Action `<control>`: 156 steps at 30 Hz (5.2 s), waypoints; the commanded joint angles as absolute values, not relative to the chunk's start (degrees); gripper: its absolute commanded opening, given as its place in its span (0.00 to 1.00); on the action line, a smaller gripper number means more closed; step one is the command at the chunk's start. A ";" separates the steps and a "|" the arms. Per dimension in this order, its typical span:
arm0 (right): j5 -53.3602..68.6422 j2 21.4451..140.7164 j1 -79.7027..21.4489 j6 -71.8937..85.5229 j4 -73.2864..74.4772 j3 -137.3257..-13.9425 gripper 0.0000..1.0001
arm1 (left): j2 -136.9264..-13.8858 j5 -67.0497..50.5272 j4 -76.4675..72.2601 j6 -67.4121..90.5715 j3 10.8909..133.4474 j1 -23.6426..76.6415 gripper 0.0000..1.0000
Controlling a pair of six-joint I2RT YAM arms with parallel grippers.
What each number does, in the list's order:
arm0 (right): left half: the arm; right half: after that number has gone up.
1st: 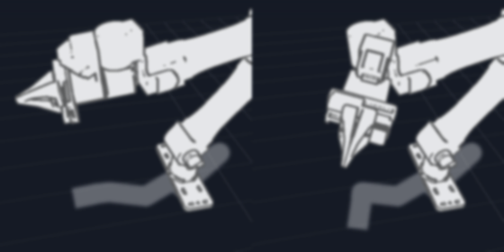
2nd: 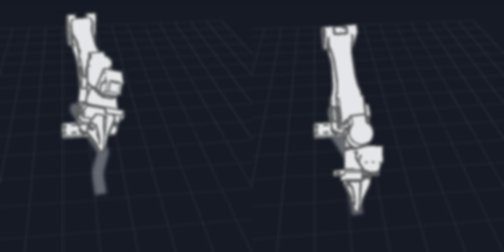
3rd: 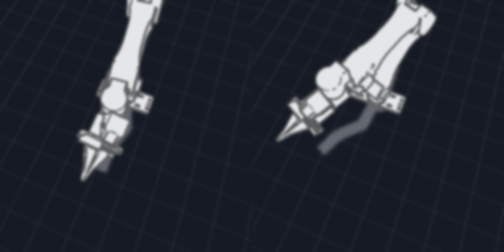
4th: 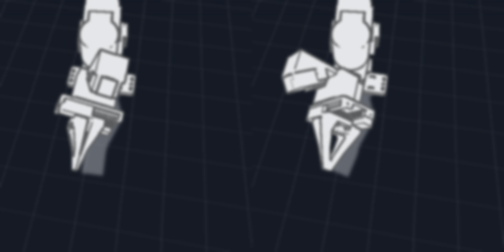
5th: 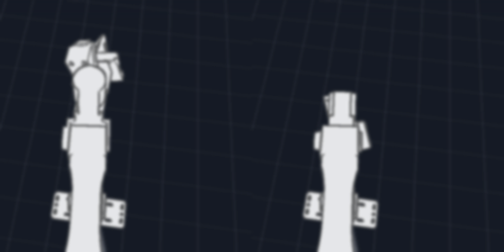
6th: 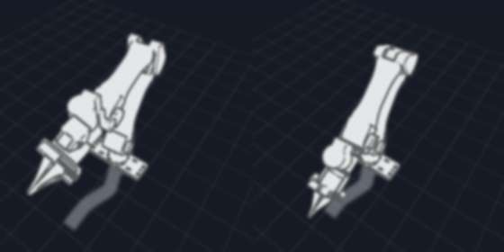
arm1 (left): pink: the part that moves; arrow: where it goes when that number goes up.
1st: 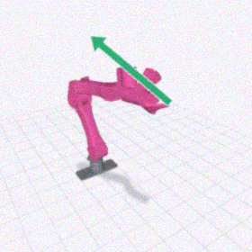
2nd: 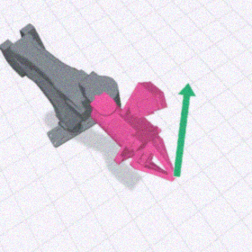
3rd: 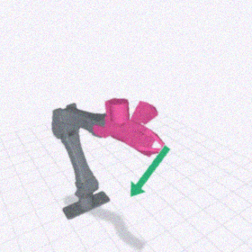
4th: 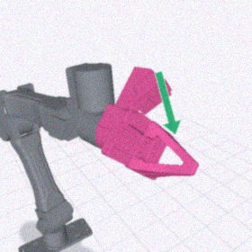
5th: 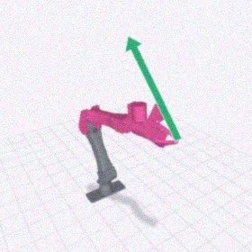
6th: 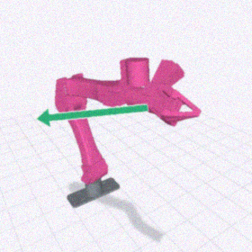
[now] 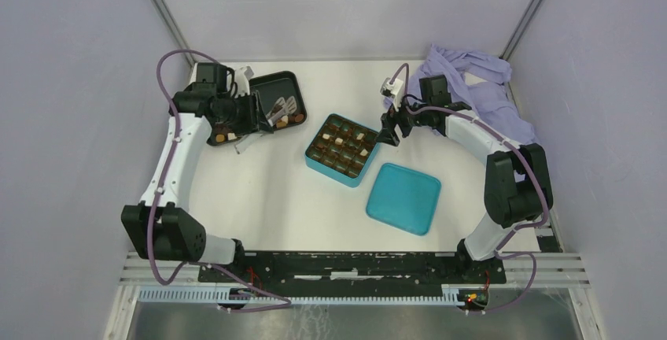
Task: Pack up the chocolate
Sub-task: Place the fake chocolate in the packing box, then pick up the fake chocolate from the plate.
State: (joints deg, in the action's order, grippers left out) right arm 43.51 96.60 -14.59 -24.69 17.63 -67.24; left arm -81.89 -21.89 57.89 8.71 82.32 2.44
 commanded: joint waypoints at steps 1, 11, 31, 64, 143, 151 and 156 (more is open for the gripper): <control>43.96 94.45 -13.97 -24.95 16.10 -66.58 0.81 | -76.62 -30.13 55.81 13.01 78.33 5.34 0.12; 42.25 93.72 -13.36 -25.71 15.65 -64.57 0.81 | -75.38 -23.14 53.45 22.08 74.71 20.79 0.12; 41.22 92.87 -10.80 -24.79 13.70 -61.64 0.81 | -86.80 -11.25 54.67 26.46 82.75 37.08 0.16; 42.36 92.23 -10.34 -24.35 13.44 -61.54 0.81 | -88.08 -4.70 55.61 25.76 86.14 39.03 0.44; 44.74 91.51 -9.49 -23.55 13.01 -59.83 0.81 | -100.42 -0.77 47.29 8.77 87.01 -9.08 0.47; 44.56 91.49 -9.52 -23.64 13.06 -59.77 0.81 | -102.48 -2.16 47.80 8.96 87.32 -9.36 0.46; 44.65 91.63 -9.48 -23.64 13.03 -59.85 0.81 | -103.03 -2.95 48.13 8.82 87.28 -9.60 0.40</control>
State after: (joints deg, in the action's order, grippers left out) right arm 43.70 91.70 -9.67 -23.81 14.61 -59.75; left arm -102.65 -1.21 49.15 12.08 84.79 -9.06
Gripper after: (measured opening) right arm 0.814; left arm 0.460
